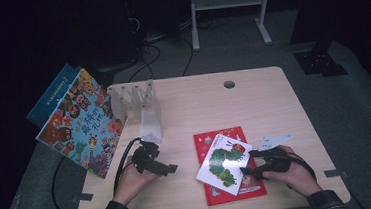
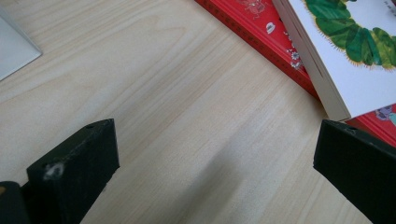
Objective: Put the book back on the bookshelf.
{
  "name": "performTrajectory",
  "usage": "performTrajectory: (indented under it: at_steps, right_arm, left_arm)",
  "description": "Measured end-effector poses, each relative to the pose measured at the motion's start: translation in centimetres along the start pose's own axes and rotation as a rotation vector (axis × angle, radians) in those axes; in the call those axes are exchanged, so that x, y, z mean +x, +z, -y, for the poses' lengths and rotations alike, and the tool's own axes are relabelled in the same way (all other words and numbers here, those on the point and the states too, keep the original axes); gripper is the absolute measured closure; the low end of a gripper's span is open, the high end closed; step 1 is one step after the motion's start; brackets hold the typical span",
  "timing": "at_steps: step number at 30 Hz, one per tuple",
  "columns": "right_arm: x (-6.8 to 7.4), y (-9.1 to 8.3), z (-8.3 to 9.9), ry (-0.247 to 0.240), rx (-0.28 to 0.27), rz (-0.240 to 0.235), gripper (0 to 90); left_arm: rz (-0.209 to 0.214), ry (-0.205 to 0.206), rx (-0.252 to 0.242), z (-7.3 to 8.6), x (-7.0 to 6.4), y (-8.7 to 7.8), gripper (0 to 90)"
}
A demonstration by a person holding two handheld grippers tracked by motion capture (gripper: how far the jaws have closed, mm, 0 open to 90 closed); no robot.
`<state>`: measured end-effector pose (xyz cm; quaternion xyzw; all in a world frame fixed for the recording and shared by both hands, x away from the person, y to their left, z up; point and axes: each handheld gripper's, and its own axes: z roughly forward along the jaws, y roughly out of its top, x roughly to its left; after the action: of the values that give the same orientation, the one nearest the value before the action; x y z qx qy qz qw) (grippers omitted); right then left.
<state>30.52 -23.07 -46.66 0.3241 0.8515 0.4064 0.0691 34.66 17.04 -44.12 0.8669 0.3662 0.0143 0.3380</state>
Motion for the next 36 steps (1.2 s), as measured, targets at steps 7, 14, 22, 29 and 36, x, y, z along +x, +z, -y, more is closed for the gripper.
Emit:
performTrajectory:
  at_steps: [7,14,22,29,36]
  right_arm:
    - [-0.1,0.8,-0.6,-0.017,-0.005,-0.013,23.2]
    - [0.4,1.7,-1.4,-0.029,-0.004,-0.009,22.7]
    - [1.0,1.1,-1.2,-0.052,0.008,-0.040,33.7]
    - [1.6,1.1,-1.0,-0.054,0.002,-0.030,34.2]
    - [2.6,1.8,-1.3,-0.044,-0.016,-0.002,34.0]
  left_arm:
    - [0.019,-0.005,-0.005,-0.1,-0.1,0.0,0.0]
    - [0.053,-0.003,-0.003,-0.3,-0.4,0.1,0.0]
    - [0.068,0.011,0.008,-0.4,-1.1,0.5,0.0]
    - [0.070,0.010,0.008,-0.5,-1.2,0.6,0.0]
    - [0.090,0.007,0.011,-0.7,-1.6,1.0,0.0]
